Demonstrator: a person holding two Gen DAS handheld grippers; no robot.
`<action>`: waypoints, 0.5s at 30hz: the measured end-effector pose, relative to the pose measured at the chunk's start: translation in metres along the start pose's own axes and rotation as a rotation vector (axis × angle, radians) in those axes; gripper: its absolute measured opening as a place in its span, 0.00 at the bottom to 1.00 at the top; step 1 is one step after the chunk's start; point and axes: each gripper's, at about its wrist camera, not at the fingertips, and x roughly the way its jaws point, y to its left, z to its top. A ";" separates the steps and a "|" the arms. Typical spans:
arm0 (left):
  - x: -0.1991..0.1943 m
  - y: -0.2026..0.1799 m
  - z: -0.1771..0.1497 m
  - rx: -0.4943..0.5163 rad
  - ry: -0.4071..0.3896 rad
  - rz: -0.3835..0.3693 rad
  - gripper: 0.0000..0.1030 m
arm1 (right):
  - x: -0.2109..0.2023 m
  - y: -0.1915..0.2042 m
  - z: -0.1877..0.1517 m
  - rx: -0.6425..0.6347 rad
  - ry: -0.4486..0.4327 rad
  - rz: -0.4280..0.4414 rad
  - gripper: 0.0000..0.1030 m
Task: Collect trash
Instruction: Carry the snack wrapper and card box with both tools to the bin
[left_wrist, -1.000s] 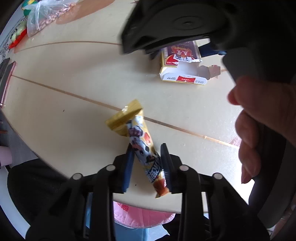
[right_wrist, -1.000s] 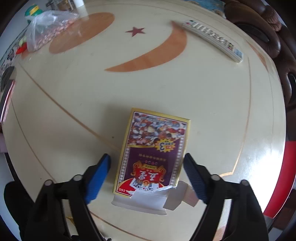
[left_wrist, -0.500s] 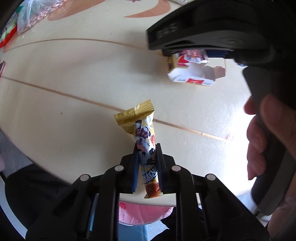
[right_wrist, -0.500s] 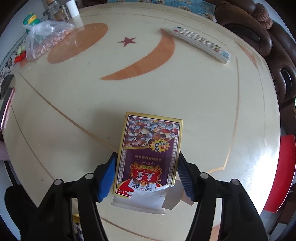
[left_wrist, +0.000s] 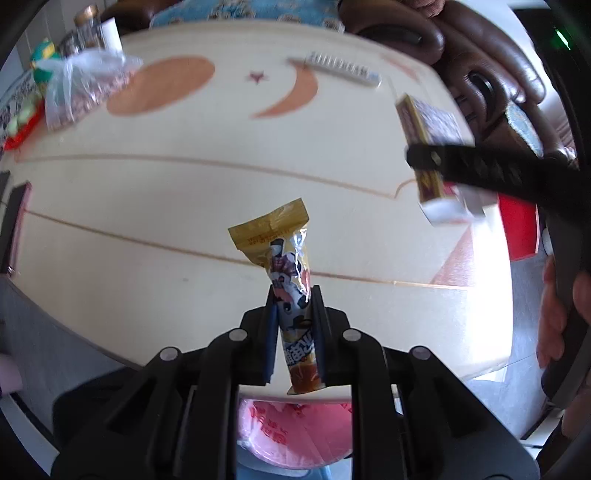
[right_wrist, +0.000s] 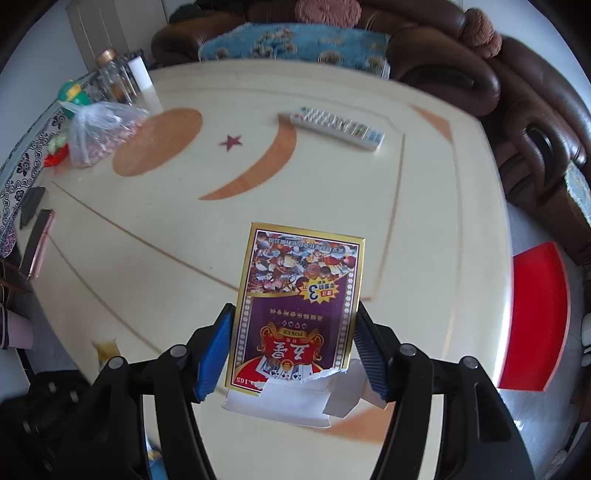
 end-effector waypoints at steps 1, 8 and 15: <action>-0.009 0.000 -0.003 0.017 -0.025 -0.001 0.17 | -0.011 0.002 -0.005 -0.002 -0.016 0.004 0.59; -0.058 0.018 -0.019 0.079 -0.143 -0.017 0.17 | -0.089 0.016 -0.059 -0.010 -0.128 0.016 0.59; -0.094 0.021 -0.051 0.154 -0.222 -0.019 0.17 | -0.147 0.041 -0.120 -0.020 -0.186 0.014 0.60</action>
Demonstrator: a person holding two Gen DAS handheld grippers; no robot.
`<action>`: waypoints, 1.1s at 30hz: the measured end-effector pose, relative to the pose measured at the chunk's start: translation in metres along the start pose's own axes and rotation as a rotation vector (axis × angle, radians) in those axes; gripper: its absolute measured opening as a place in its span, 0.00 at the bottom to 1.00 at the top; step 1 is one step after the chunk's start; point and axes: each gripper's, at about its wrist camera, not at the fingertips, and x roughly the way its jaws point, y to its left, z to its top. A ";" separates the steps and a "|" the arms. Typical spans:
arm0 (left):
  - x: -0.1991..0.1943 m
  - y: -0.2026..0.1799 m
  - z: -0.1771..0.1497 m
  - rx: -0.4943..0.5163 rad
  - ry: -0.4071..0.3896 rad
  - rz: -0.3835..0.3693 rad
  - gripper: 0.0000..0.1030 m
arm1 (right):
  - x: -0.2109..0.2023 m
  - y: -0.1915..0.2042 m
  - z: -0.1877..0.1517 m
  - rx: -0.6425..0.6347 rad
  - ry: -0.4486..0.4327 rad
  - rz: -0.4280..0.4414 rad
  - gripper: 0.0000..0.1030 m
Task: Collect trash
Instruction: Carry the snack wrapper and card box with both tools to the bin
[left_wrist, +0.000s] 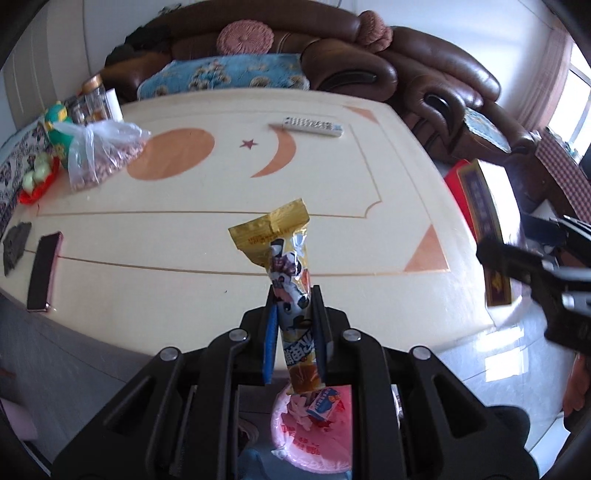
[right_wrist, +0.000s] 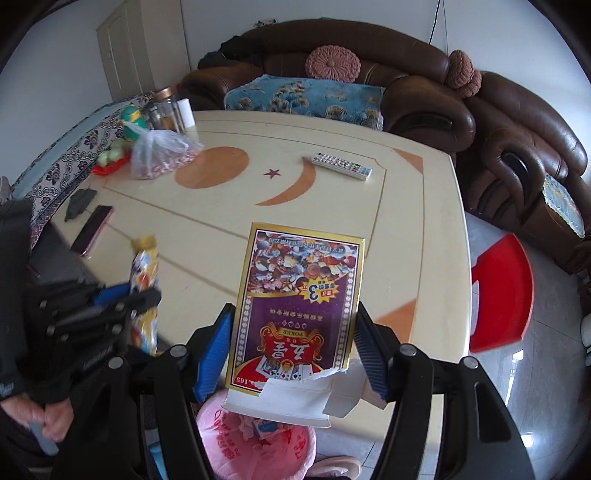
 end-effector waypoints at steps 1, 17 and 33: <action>-0.009 -0.002 -0.005 0.012 -0.012 -0.001 0.17 | -0.006 0.004 -0.007 -0.002 -0.002 -0.002 0.60; -0.053 -0.022 -0.079 0.160 -0.038 -0.030 0.17 | -0.058 0.042 -0.115 0.030 0.017 0.022 0.60; -0.002 -0.035 -0.139 0.284 0.077 -0.081 0.17 | -0.017 0.027 -0.186 0.140 0.124 0.032 0.60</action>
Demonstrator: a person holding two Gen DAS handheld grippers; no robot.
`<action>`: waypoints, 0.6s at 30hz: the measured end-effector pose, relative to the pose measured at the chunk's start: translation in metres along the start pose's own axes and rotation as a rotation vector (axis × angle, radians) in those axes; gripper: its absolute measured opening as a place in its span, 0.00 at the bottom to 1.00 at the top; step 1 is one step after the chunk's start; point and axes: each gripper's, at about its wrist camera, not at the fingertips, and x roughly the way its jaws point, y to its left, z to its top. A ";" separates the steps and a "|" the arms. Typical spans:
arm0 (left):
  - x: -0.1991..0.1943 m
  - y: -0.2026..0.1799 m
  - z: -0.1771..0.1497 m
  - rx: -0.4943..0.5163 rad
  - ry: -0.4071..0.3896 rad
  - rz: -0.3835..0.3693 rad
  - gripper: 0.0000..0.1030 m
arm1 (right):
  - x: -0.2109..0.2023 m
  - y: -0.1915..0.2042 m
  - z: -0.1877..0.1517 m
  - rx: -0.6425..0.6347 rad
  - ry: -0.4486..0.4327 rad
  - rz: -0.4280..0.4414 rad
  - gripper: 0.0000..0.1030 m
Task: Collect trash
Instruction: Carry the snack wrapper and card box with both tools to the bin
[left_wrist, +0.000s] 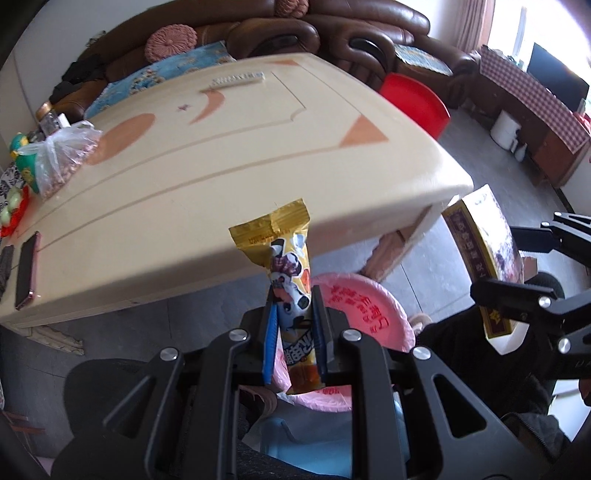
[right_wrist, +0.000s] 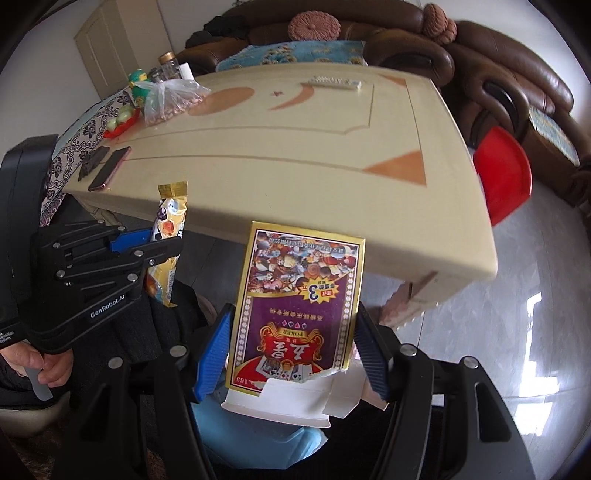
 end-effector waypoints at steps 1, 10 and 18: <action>0.005 -0.001 -0.002 0.004 0.008 -0.007 0.17 | 0.005 -0.002 -0.003 0.004 0.009 0.003 0.60; 0.045 -0.009 -0.017 0.031 0.086 -0.065 0.17 | 0.058 -0.015 -0.011 0.055 0.096 0.039 0.60; 0.095 -0.013 -0.034 0.028 0.197 -0.097 0.17 | 0.118 -0.026 -0.023 0.108 0.201 0.083 0.60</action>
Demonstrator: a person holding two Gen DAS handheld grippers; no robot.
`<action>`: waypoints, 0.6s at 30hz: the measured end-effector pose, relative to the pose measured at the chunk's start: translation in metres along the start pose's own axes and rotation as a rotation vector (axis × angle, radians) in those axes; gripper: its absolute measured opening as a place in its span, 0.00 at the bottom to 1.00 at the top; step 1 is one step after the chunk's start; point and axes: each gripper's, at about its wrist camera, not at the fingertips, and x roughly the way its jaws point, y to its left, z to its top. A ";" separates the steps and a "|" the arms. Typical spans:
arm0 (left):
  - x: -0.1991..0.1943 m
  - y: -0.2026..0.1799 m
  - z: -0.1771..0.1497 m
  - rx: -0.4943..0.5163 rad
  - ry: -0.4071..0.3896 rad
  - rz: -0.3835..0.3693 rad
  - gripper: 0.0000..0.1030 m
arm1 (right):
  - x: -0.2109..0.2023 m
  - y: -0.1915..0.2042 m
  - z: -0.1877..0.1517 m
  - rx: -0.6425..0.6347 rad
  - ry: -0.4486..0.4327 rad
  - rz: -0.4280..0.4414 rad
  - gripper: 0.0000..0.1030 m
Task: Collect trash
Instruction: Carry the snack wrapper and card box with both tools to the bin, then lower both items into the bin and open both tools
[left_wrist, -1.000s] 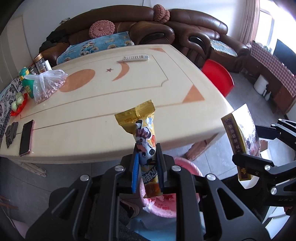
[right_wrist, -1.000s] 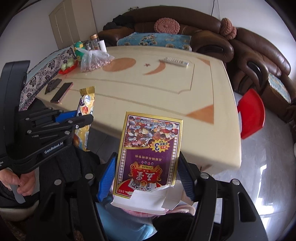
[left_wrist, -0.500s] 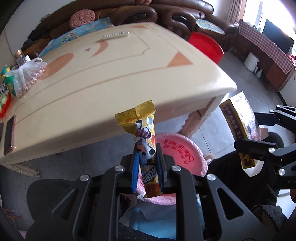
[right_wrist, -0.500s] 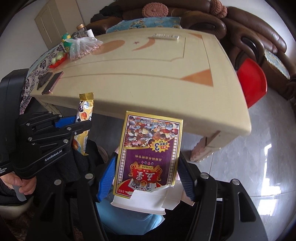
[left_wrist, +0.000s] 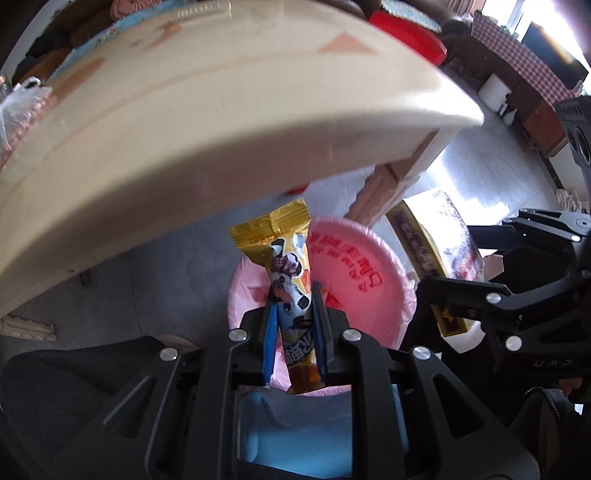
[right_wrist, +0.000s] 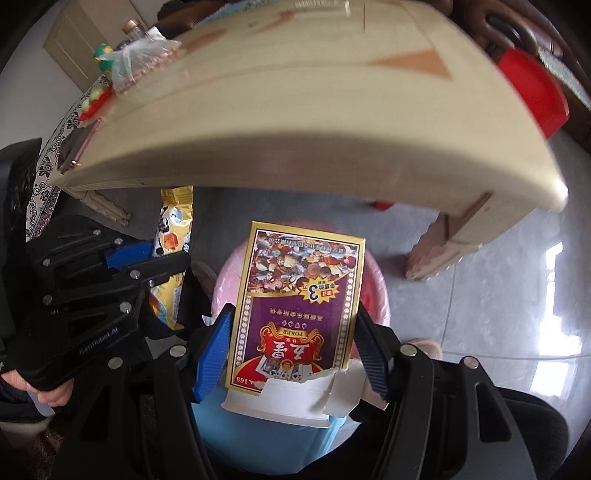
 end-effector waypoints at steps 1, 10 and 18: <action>0.008 0.000 -0.001 0.001 0.019 -0.003 0.17 | 0.007 -0.001 0.000 0.006 0.010 0.002 0.60; 0.066 0.001 0.001 0.004 0.156 -0.031 0.17 | 0.067 -0.017 0.000 0.048 0.115 0.019 0.60; 0.128 0.003 0.000 -0.025 0.289 -0.057 0.17 | 0.124 -0.042 -0.005 0.110 0.224 0.024 0.60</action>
